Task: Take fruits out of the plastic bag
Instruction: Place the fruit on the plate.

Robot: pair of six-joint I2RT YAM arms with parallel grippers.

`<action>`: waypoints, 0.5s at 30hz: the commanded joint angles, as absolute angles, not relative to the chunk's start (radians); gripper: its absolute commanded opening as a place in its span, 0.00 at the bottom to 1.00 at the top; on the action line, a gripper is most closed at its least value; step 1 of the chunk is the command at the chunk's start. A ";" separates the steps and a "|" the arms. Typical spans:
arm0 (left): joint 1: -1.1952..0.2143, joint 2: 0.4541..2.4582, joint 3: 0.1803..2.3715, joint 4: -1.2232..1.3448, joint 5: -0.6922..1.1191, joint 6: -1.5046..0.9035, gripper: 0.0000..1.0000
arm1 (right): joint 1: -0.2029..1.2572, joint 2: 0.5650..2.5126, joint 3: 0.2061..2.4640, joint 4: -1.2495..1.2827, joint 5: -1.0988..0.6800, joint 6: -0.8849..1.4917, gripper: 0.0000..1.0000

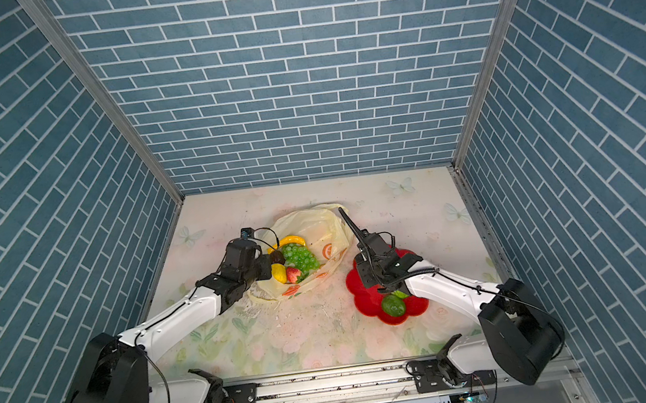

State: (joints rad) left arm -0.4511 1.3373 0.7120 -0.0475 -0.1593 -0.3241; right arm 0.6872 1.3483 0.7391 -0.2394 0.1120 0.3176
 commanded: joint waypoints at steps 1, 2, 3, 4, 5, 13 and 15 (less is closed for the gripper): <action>-0.448 1.336 0.701 -0.050 -0.166 -0.320 0.00 | 0.691 1.378 0.706 -0.171 0.120 0.316 0.43; -0.449 1.335 0.702 -0.050 -0.166 -0.319 0.00 | 0.692 1.384 0.701 -0.163 0.124 0.312 0.43; -0.448 1.335 0.701 -0.050 -0.167 -0.320 0.00 | 0.690 1.388 0.694 -0.151 0.124 0.306 0.43; -0.448 1.335 0.701 -0.050 -0.167 -0.320 0.00 | 0.691 1.390 0.686 -0.139 0.124 0.303 0.44; -0.448 1.336 0.702 -0.049 -0.169 -0.319 0.00 | 0.690 1.392 0.680 -0.131 0.125 0.299 0.44; -0.448 1.341 0.703 -0.048 -0.168 -0.320 0.00 | 0.692 1.404 0.635 -0.083 0.154 0.287 0.46; -0.449 1.342 0.703 -0.048 -0.167 -0.320 0.00 | 0.691 1.405 0.622 -0.068 0.153 0.285 0.47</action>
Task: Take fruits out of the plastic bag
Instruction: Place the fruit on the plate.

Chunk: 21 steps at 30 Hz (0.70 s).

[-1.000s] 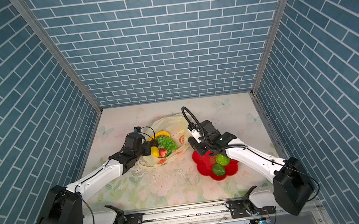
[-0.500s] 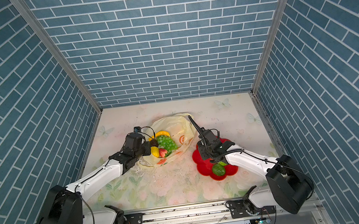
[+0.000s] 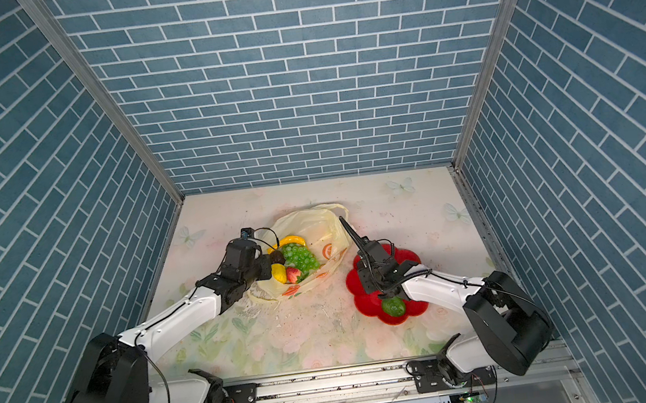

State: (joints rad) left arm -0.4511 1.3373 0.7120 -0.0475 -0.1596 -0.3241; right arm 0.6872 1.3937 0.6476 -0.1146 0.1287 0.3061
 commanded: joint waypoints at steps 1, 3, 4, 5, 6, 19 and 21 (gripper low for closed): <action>-0.449 1.341 0.702 -0.048 -0.167 -0.319 0.00 | 0.691 1.404 0.615 -0.059 0.157 0.284 0.47; -0.449 1.342 0.702 -0.046 -0.167 -0.319 0.00 | 0.691 1.401 0.603 -0.041 0.167 0.282 0.48; -0.449 1.341 0.701 -0.045 -0.167 -0.319 0.00 | 0.690 1.399 0.596 -0.030 0.172 0.282 0.49; -0.448 1.341 0.701 -0.044 -0.167 -0.319 0.00 | 0.692 1.399 0.591 -0.025 0.177 0.281 0.50; -0.449 1.343 0.701 -0.043 -0.167 -0.319 0.00 | 0.691 1.399 0.589 -0.020 0.180 0.281 0.51; -0.448 1.341 0.702 -0.043 -0.165 -0.320 0.00 | 0.690 1.410 0.588 -0.012 0.179 0.281 0.58; -0.449 1.342 0.701 -0.043 -0.166 -0.320 0.00 | 0.691 1.409 0.587 -0.012 0.180 0.281 0.59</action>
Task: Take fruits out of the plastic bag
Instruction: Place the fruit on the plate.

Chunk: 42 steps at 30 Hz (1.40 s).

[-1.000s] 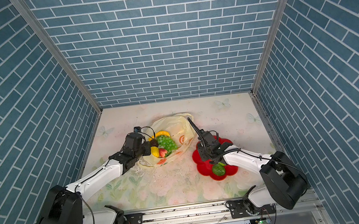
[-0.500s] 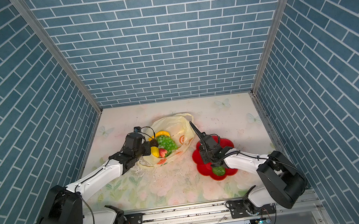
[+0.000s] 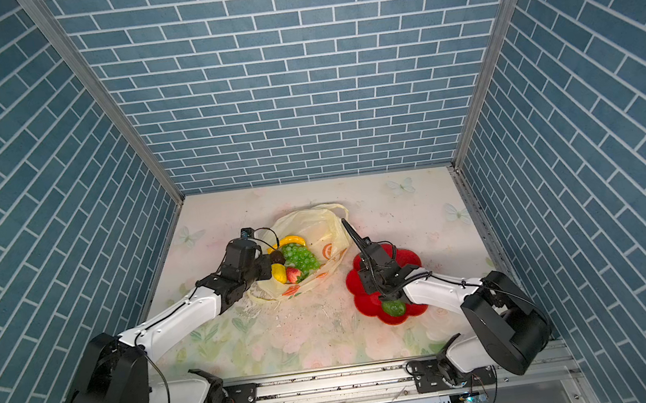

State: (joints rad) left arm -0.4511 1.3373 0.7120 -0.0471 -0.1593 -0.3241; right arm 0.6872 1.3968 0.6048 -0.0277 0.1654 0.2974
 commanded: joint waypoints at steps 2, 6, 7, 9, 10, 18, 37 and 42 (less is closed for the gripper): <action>-0.448 1.339 0.702 -0.044 -0.166 -0.320 0.00 | 0.691 1.410 0.587 -0.012 0.182 0.281 0.59; -0.449 1.341 0.702 -0.043 -0.167 -0.320 0.00 | 0.690 1.405 0.587 -0.012 0.183 0.281 0.60; -0.449 1.341 0.702 -0.044 -0.167 -0.320 0.00 | 0.692 1.404 0.588 -0.014 0.182 0.282 0.60; -0.449 1.342 0.701 -0.044 -0.167 -0.320 0.00 | 0.692 1.399 0.590 -0.021 0.181 0.281 0.61; -0.449 1.342 0.701 -0.043 -0.167 -0.320 0.00 | 0.691 1.396 0.595 -0.025 0.181 0.281 0.61; -0.449 1.338 0.701 -0.046 -0.167 -0.320 0.00 | 0.692 1.372 0.612 -0.052 0.189 0.281 0.63; -0.426 1.327 0.680 -0.044 -0.159 -0.373 0.00 | 0.718 1.340 0.938 -0.227 0.068 0.384 0.71; -0.364 1.325 0.652 -0.045 -0.127 -0.435 0.00 | 0.819 1.493 1.095 -0.207 0.048 0.448 0.68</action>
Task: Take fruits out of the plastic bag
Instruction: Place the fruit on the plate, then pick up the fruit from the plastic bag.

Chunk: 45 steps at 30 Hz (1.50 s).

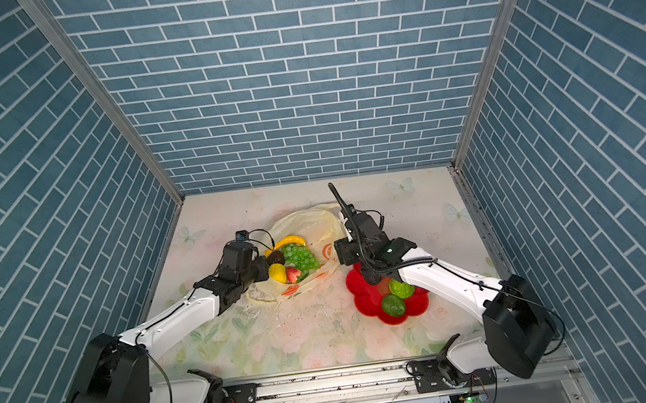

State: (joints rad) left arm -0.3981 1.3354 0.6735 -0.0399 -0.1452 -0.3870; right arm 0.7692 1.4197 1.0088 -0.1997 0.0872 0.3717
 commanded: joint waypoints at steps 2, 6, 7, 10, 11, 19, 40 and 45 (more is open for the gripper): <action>-0.349 1.334 0.647 -0.040 -0.112 -0.448 0.00 | 0.860 1.561 1.169 -0.227 0.052 0.477 0.67; -0.347 1.355 0.647 -0.018 -0.063 -0.460 0.00 | 0.911 1.681 1.271 -0.225 0.010 0.555 0.65; -0.347 1.358 0.647 -0.018 -0.057 -0.464 0.00 | 0.920 1.714 1.295 -0.224 0.000 0.577 0.64; -0.346 1.363 0.647 -0.020 -0.058 -0.474 0.00 | 0.949 1.788 1.349 -0.204 -0.038 0.616 0.62; -0.347 1.362 0.646 -0.022 -0.061 -0.477 0.00 | 0.958 1.808 1.366 -0.204 -0.036 0.627 0.61; -0.347 1.358 0.641 -0.025 -0.069 -0.493 0.00 | 1.019 1.992 1.557 -0.297 0.049 0.707 0.60; -0.347 1.317 0.617 -0.006 -0.071 -0.500 0.00 | 1.035 2.242 1.772 -0.435 0.028 0.765 0.62; -0.347 1.315 0.617 -0.005 -0.071 -0.499 0.00 | 1.035 2.285 1.816 -0.475 0.009 0.774 0.66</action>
State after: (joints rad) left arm -0.3511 1.3312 0.6277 -0.0120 -0.0658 -0.4946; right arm 1.0317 2.2478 1.7859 -0.3962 0.0189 0.7361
